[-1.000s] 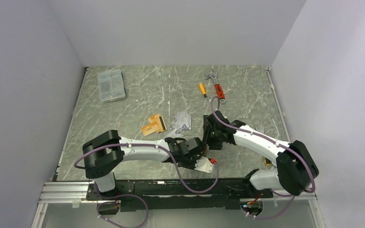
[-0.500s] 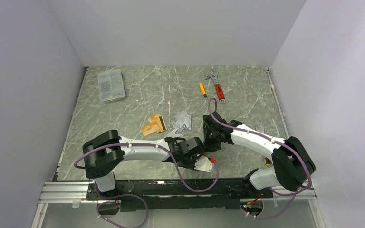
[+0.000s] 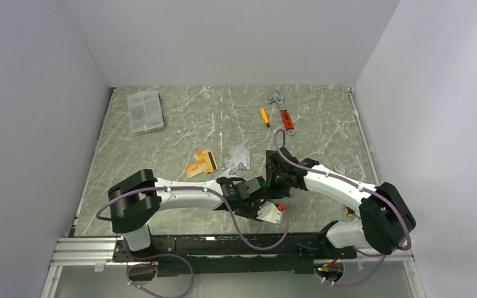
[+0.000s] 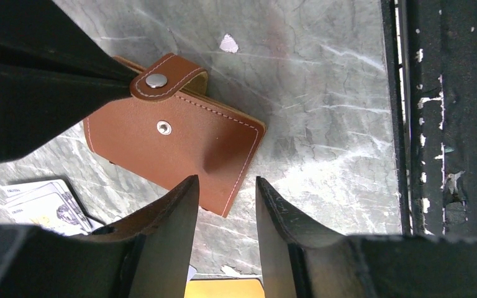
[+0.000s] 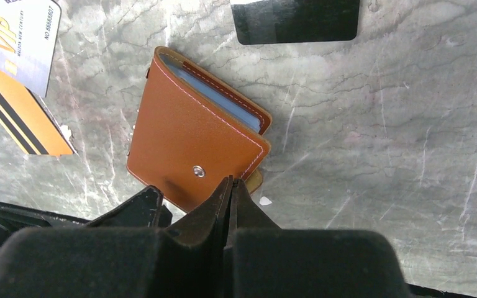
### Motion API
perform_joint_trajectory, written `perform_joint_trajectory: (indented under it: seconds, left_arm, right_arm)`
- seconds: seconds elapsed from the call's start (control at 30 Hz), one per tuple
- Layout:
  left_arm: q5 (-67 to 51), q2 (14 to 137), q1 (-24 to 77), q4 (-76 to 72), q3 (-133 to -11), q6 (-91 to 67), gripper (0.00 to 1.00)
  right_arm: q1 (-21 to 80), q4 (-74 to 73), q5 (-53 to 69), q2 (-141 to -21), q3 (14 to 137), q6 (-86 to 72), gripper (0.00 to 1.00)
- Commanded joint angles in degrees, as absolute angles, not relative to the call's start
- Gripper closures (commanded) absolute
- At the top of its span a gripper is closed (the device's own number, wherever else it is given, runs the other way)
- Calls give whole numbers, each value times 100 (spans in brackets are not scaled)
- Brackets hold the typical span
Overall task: Put the credit cards into the card holder
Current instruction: Close the card holder at the center of the board.
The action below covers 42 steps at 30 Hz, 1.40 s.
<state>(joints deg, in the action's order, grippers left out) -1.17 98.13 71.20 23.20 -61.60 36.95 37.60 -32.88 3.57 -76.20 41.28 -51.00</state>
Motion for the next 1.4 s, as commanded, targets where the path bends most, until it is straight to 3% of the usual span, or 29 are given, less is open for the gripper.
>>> perform_joint_trajectory:
  seconds: [0.0, 0.37, 0.5, 0.67, 0.83, 1.0, 1.13, 1.37]
  left_arm:
    - [-213, 9854, 7245, 2195, -6173, 3994, 55]
    - [-318, 10000, 7229, 1623, -5855, 4729, 56]
    - [-305, 10041, 7233, 1649, -5797, 4805, 60]
    - [-355, 10013, 7233, 1732, -5757, 4733, 70]
    - [-369, 10015, 7233, 1832, -5769, 4651, 77]
    - [-370, 10008, 7233, 1892, -5761, 4605, 78]
    - [-373, 10011, 7233, 1925, -5768, 4567, 78]
    - [-387, 10057, 7233, 2018, -5857, 4512, 78]
  right_arm:
    - [3773, -3380, 514, -7467, 4092, -5103, 100]
    - [3777, -3427, 531, -7334, 3835, -5107, 100]
    - [3769, -3489, 508, -7181, 3807, -5097, 100]
    - [3772, -3661, 629, -7278, 3957, -4952, 79]
    - [3766, -3718, 668, -7447, 4077, -4853, 79]
    - [3770, -3751, 645, -7360, 3964, -4847, 79]
    - [3764, -3928, 504, -7170, 3843, -4816, 70]
    - [3770, -4008, 350, -7027, 3764, -4829, 70]
